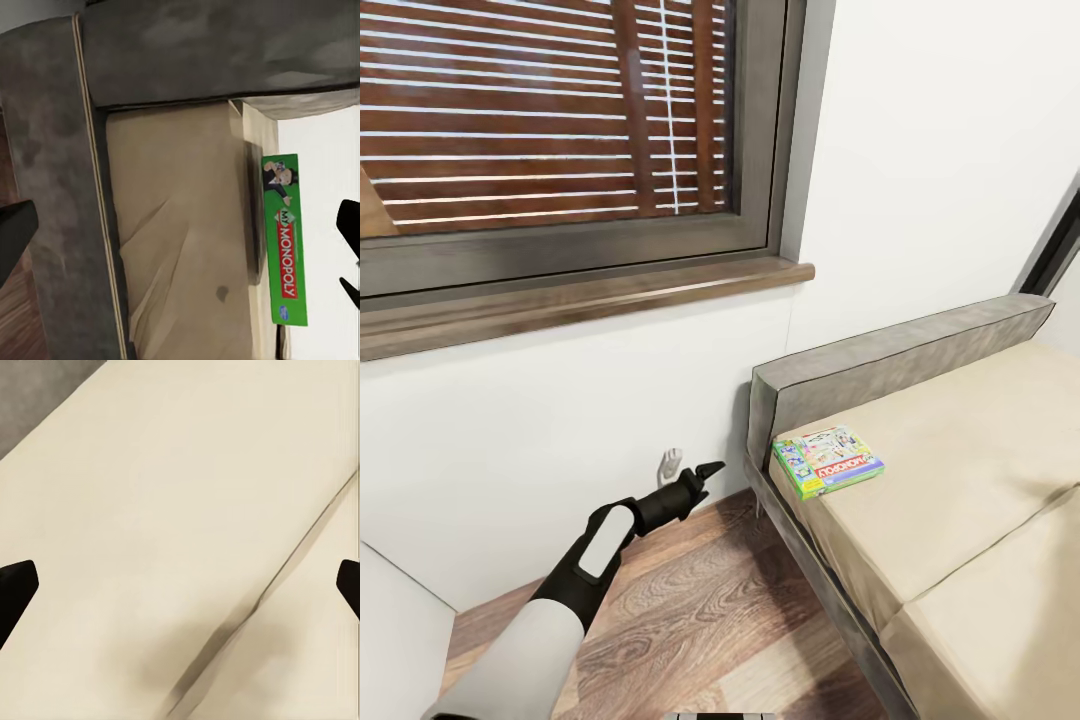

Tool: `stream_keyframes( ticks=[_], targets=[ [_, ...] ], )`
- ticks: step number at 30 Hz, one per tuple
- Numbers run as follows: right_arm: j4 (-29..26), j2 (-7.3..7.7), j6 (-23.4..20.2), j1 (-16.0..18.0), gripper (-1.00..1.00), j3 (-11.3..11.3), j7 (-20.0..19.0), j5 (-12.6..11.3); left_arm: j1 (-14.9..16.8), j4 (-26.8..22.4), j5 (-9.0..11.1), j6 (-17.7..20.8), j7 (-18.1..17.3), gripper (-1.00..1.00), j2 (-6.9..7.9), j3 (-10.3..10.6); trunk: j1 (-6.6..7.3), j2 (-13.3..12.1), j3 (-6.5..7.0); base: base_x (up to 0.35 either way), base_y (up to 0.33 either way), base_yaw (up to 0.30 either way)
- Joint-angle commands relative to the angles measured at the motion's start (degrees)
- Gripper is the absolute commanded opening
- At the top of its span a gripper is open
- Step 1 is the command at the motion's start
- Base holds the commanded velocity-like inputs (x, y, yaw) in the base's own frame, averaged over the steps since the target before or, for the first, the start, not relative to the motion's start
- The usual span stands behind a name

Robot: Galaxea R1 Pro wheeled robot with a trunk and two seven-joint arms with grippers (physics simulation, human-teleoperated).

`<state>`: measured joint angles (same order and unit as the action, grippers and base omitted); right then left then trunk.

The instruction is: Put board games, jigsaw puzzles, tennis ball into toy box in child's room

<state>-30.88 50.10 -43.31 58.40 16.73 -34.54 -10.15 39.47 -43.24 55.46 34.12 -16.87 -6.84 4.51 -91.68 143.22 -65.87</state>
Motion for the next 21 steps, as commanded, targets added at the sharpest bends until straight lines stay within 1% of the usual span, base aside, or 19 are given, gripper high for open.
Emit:
stream_keyframes(
  ticks=[1, 14, 17, 18, 21],
  targets=[
    [0.0, 0.05, -0.4, 0.0, 1.00, 0.2, 0.0, -0.2, 0.0, 0.0, 0.4, 0.2, 0.0, 1.00, 0.01, 0.0, 0.01, 0.0, -0.05, 0.000, 0.000, 0.000],
    [-0.1, 0.43, -0.4, 0.0, 1.00, 0.2, 0.0, -0.1, 1.0, 1.9, 1.3, 0.3, -0.3, 1.00, -0.35, 0.0, 0.01, 0.0, -0.05, 0.000, 0.000, -0.001],
    [-0.1, 0.43, -0.4, 0.0, 1.00, 0.2, 0.0, -0.1, 1.1, 2.6, 1.3, 0.3, -0.3, 1.00, -0.46, 0.0, 0.01, 0.0, -0.05, 0.000, 0.000, -0.087],
    [-0.1, 0.43, -0.4, 0.0, 1.00, 0.2, 0.0, -0.1, 1.2, 3.8, 1.4, 0.3, -0.3, 1.00, -0.53, -0.1, 0.01, 0.0, -0.05, 0.000, 0.000, -0.164],
    [-0.1, 0.43, -0.4, 0.0, 1.00, 0.2, 0.0, -0.1, 1.5, 5.6, 2.3, 0.3, -0.3, 1.00, -0.55, -0.1, 0.01, 0.0, -0.05, 0.000, 0.000, -0.197]
  ],
)
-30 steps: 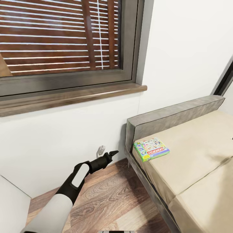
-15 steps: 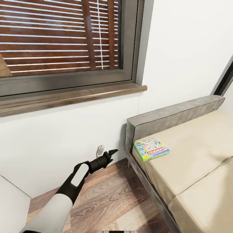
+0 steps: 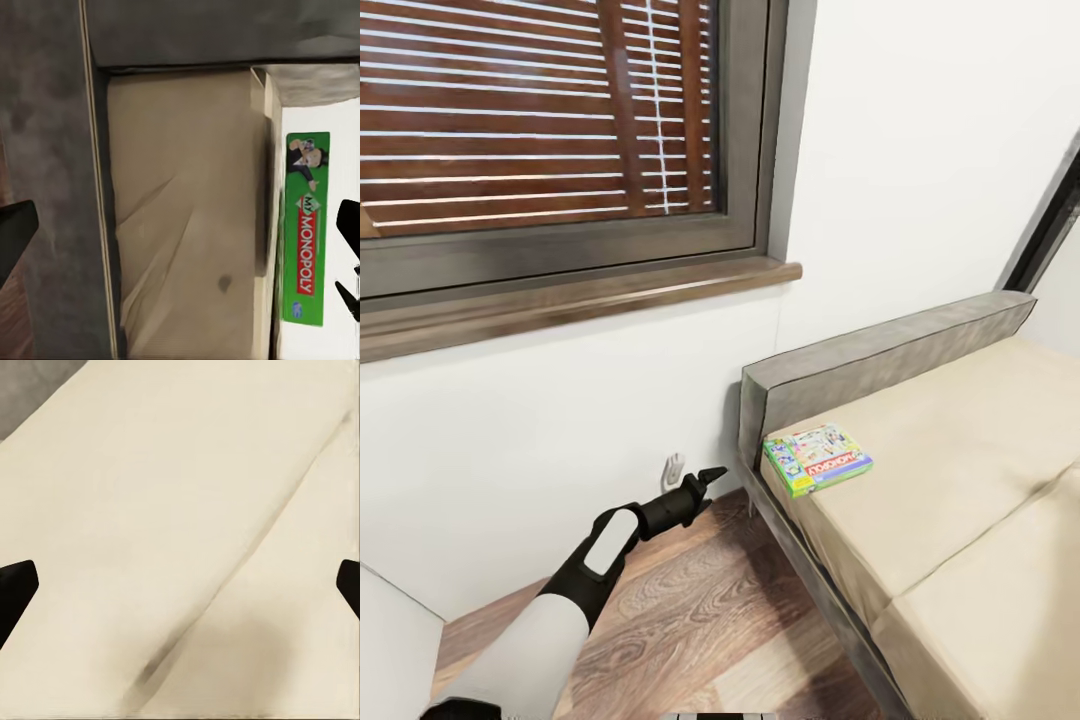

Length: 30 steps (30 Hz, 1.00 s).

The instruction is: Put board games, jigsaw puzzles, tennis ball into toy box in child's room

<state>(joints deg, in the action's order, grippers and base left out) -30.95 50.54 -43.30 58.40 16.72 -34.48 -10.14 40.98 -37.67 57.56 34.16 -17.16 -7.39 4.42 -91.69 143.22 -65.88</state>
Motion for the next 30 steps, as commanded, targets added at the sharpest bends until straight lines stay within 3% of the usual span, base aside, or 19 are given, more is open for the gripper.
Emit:
stream_keyframes(
  ticks=[1, 5, 10, 30],
  targets=[
    [0.0, -0.01, -0.4, 0.0, 1.00, 0.2, -0.1, -0.1, 0.1, 0.4, 0.8, 0.2, 0.0, 1.00, 0.02, 0.0, 0.01, 0.0, -0.05, 0.000, 0.000, -0.182],
    [0.0, -0.01, -0.3, 0.0, 1.00, 0.2, -0.1, -0.1, 0.3, 1.4, 2.9, 0.1, -0.2, 1.00, 0.02, 0.2, 0.01, 0.0, -0.05, 0.000, 0.000, -0.113],
    [0.0, -0.01, -0.3, 0.0, 1.00, 0.2, -0.1, -0.1, 0.4, 1.6, 4.0, 0.1, -0.2, 1.00, -0.11, 0.6, 0.01, 0.0, -0.05, 0.000, 0.000, -0.042],
    [-0.1, -0.08, -0.1, 0.0, 1.00, 0.2, -0.1, -0.1, 1.2, 1.2, 4.5, 0.1, -0.2, 1.00, -1.52, 0.9, 0.01, 0.0, -0.05, 0.000, 0.000, -0.004]
  ],
)
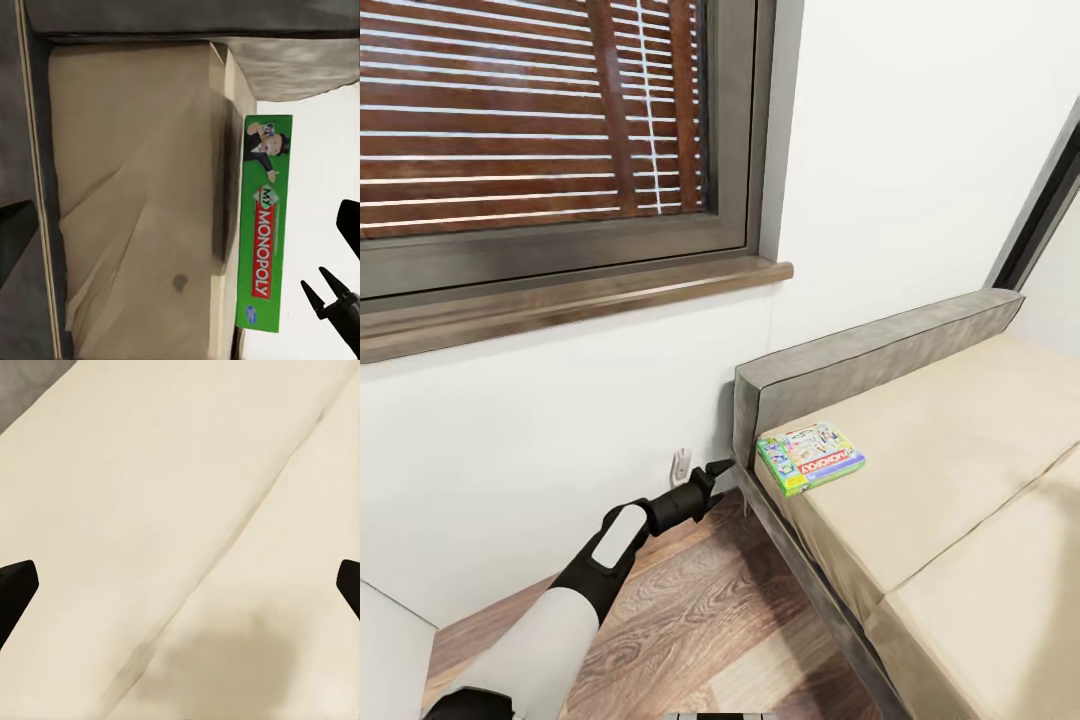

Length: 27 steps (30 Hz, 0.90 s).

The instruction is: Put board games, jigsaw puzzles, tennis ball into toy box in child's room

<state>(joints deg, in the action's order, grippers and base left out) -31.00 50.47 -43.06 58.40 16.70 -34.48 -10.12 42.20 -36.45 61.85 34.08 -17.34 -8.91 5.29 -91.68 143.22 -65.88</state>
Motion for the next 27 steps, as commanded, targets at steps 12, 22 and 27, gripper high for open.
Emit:
stream_keyframes(
  ticks=[12, 22, 27],
  targets=[
    [0.0, 0.03, -0.4, 0.0, 1.00, 0.2, 0.0, -0.2, 1.0, 0.0, 0.4, -0.5, 0.6, 1.00, -1.09, 0.1, 0.01, 0.0, -0.05, 0.000, 0.000, 0.000],
    [0.0, -0.01, -0.4, 0.0, 1.00, 0.2, -0.1, -0.2, 1.3, -0.3, 0.5, -0.4, 0.7, 1.00, -1.09, 1.5, 0.01, 0.0, -0.05, 0.000, 0.000, 0.000],
    [0.0, 0.00, -0.4, 0.0, 1.00, 0.2, -0.1, -0.2, 1.5, -0.8, 2.2, -0.5, 0.9, 1.00, -1.09, 2.5, 0.01, 0.0, -0.05, 0.000, 0.000, 0.000]
  ],
)
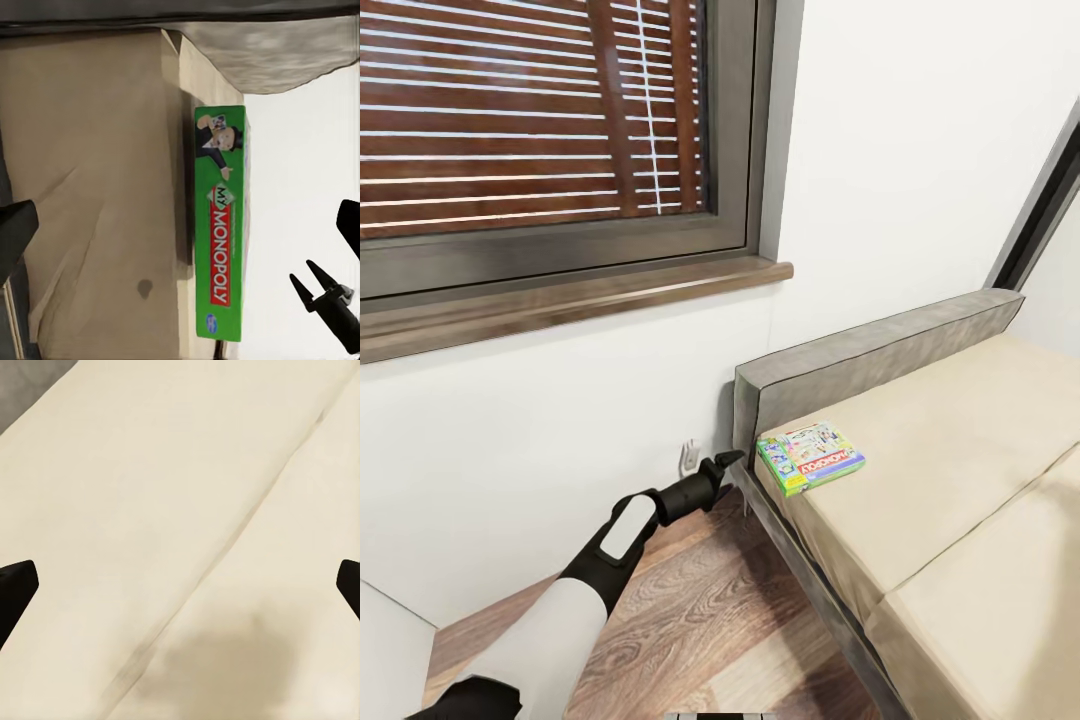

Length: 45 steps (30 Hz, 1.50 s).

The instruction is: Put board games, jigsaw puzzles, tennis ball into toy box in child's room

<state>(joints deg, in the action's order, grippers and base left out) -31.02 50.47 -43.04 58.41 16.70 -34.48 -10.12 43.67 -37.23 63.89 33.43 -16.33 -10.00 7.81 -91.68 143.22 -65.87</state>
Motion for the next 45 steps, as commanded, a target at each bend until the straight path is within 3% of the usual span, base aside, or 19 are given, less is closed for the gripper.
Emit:
stream_keyframes(
  ticks=[1, 12, 45],
  targets=[
    [0.0, 0.01, -0.4, 0.0, 1.00, 0.2, -0.1, -0.2, 0.1, 0.0, 0.7, 0.2, 0.1, 1.00, 0.00, 0.1, 0.01, 0.0, -0.05, 0.000, 0.000, 0.000],
    [0.0, 0.06, -0.4, 0.0, 1.00, 0.2, -0.1, -0.2, 0.2, -0.2, 2.5, 0.1, 2.0, 1.00, 0.00, 0.5, 0.01, 0.0, -0.05, 0.000, 0.000, 0.000],
    [0.0, 0.03, -0.4, 0.0, 1.00, 0.2, 0.0, -0.2, 0.2, -0.2, 2.7, 0.1, 2.3, 1.00, 0.00, 0.5, 0.01, 0.0, -0.05, 0.000, 0.000, -0.034]
  ],
)
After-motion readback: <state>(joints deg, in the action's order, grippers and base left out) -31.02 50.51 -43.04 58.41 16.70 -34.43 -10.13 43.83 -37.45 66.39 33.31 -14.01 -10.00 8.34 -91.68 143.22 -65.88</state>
